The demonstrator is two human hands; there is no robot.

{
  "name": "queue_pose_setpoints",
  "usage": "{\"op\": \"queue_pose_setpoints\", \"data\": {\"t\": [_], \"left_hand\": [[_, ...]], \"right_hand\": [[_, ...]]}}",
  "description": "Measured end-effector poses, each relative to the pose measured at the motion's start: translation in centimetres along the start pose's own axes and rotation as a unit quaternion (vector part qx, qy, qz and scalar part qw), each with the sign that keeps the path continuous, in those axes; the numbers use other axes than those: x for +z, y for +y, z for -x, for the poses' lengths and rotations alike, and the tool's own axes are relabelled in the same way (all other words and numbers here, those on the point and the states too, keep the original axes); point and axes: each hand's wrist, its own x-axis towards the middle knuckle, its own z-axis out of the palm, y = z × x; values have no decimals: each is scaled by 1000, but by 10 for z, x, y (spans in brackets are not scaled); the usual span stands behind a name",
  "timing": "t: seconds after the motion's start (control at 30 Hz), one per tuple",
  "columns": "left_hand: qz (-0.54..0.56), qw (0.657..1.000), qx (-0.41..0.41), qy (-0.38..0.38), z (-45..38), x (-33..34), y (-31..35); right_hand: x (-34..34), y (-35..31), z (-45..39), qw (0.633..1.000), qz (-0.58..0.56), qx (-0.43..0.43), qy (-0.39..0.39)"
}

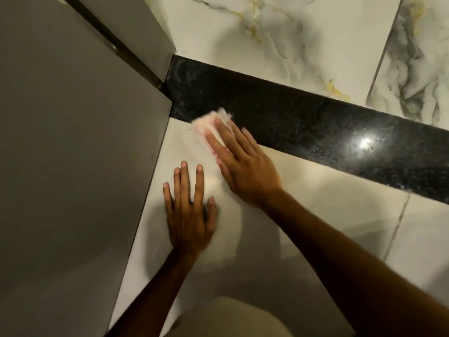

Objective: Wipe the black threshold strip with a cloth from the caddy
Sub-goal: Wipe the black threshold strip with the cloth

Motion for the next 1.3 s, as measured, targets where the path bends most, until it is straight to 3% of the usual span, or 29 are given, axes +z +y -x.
{"op": "queue_pose_setpoints", "data": {"t": [0.13,0.27,0.33,0.4,0.47,0.53,0.67,0.77,0.83,0.9,0.97,1.03,1.1,1.2,1.3], "left_hand": [[7,1000,-14,0,0,-2,2],[13,1000,-15,2,-1,1,1],[14,1000,-7,7,0,2,-1],[16,1000,-5,9,0,5,-2],[18,1000,-8,12,0,6,-3],[7,1000,-6,14,-1,6,-4],[8,1000,4,9,1,3,-6],[16,1000,-1,10,0,4,-6],[17,1000,0,19,1,7,-5],[19,999,3,31,1,8,-7],[29,998,6,47,3,9,-6],[28,998,7,57,3,8,-6],[20,999,8,50,3,4,-3],[19,999,-4,38,3,3,2],[15,999,-13,39,2,9,8]], "right_hand": [[-19,41,67,993,-3,120,25],[-28,44,-15,949,-21,295,108],[-20,29,-74,959,-31,264,103],[-11,9,-113,989,-32,139,39],[-7,-6,-116,1000,-18,-10,-21],[-8,-5,-82,997,-1,-62,-43],[-21,35,-3,999,18,-18,-41],[-23,46,-35,989,11,142,33],[-17,31,-81,978,-8,197,67],[-8,10,-112,987,-11,149,51],[-1,-6,-100,999,-10,45,13],[0,-12,-43,999,3,-21,-25],[-7,2,28,999,19,-32,-34],[-23,55,69,997,15,72,1],[-35,75,10,961,7,267,65]]}}
